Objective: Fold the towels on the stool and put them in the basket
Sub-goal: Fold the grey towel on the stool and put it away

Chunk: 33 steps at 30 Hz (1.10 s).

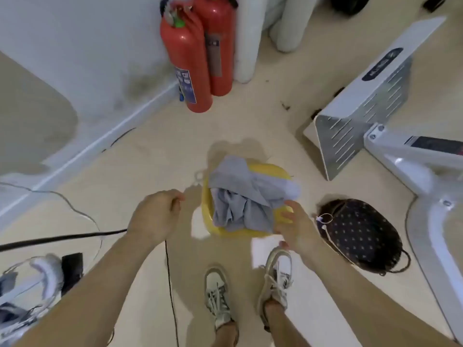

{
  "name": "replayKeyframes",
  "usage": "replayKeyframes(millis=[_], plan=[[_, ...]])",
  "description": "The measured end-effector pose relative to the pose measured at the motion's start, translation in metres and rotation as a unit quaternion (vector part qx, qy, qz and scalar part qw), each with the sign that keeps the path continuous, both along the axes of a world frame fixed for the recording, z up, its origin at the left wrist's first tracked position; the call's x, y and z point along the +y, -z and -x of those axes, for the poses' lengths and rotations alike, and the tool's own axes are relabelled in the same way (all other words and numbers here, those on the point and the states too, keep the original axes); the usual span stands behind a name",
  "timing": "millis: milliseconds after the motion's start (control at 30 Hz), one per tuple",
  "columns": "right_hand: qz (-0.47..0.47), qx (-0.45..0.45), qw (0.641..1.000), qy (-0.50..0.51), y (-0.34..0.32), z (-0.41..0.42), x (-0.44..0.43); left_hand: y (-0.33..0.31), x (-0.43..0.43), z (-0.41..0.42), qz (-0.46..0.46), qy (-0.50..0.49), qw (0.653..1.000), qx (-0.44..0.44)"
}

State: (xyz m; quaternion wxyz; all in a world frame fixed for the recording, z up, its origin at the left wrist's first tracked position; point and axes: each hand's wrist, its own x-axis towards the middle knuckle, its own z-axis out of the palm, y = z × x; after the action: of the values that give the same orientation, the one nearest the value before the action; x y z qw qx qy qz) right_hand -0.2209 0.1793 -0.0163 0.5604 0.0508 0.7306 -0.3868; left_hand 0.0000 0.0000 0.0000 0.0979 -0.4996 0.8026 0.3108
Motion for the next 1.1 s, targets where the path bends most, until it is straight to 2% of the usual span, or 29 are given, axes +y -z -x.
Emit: replayKeyframes(millis=[67,133,167,233,267,333,400,467,567,667,700,800,867,933,1100], plan=[[0.009,0.081,0.991,-0.102,0.049,0.003,-0.014,0.042,-0.001,0.02,0.057,0.048,0.996,0.044],[0.004,0.214,0.944,-0.25,0.097,0.0,-0.022,0.081,0.001,0.044,0.093,0.13,0.985,0.064],[0.003,0.253,0.929,-0.269,0.115,0.001,-0.025,0.102,0.002,0.055,0.106,0.155,0.98,0.071],[0.01,0.302,0.919,-0.254,0.139,0.004,-0.03,0.134,0.0,0.075,0.142,0.218,0.964,0.054],[0.006,0.295,0.925,-0.237,0.144,0.009,-0.032,0.143,-0.002,0.086,0.16,0.245,0.956,0.035],[0.019,0.231,0.964,-0.132,0.145,0.021,-0.036,0.153,-0.006,0.103,0.156,0.243,0.957,0.022],[0.038,0.131,0.99,0.017,0.13,0.037,-0.038,0.146,-0.011,0.12,0.103,0.152,0.981,0.064],[0.051,0.076,0.992,0.085,0.11,0.057,-0.038,0.128,-0.015,0.136,-0.033,0.012,0.99,0.134],[0.07,0.122,0.99,-0.022,0.066,0.09,-0.044,0.079,-0.023,0.161,-0.228,-0.139,0.938,0.222],[0.069,0.234,0.954,-0.176,0.005,0.125,-0.056,0.01,-0.037,0.179,-0.348,-0.196,0.881,0.253],[0.052,0.278,0.936,-0.211,-0.019,0.136,-0.061,-0.017,-0.041,0.182,-0.357,-0.191,0.876,0.262],[0.035,0.387,0.875,-0.289,-0.093,0.161,-0.079,-0.094,-0.05,0.178,-0.264,-0.12,0.925,0.244],[0.026,0.435,0.832,-0.343,-0.151,0.166,-0.092,-0.143,-0.056,0.163,-0.178,-0.135,0.938,0.266],[0.035,0.461,0.807,-0.368,-0.215,0.163,-0.099,-0.196,-0.06,0.141,-0.085,-0.203,0.927,0.304],[0.2,0.483,0.801,-0.291,-0.333,0.131,-0.107,-0.306,-0.058,0.072,0.101,-0.299,0.865,0.39]])
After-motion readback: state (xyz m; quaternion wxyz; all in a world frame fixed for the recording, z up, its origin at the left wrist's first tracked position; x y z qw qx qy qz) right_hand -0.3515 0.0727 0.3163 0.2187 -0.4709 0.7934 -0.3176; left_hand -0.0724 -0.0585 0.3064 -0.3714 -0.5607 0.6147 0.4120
